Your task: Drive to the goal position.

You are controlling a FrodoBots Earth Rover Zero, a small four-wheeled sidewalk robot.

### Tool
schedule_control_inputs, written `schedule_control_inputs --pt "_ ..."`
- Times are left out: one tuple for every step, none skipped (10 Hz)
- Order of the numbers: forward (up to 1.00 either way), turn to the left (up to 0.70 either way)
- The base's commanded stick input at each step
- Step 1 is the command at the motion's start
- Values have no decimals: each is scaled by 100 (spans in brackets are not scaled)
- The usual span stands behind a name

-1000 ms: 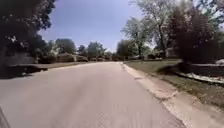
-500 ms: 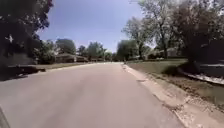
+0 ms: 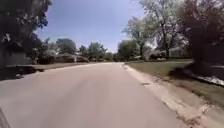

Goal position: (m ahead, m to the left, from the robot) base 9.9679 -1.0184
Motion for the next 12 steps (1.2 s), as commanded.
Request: schedule_control_inputs --pt "70 0" --pt "70 0" --pt "70 0" --pt "70 0" --pt "70 0" --pt "70 0" --pt "70 0" --pt "70 0" --pt "70 0" --pt "70 0" --pt "70 0" --pt "70 0"
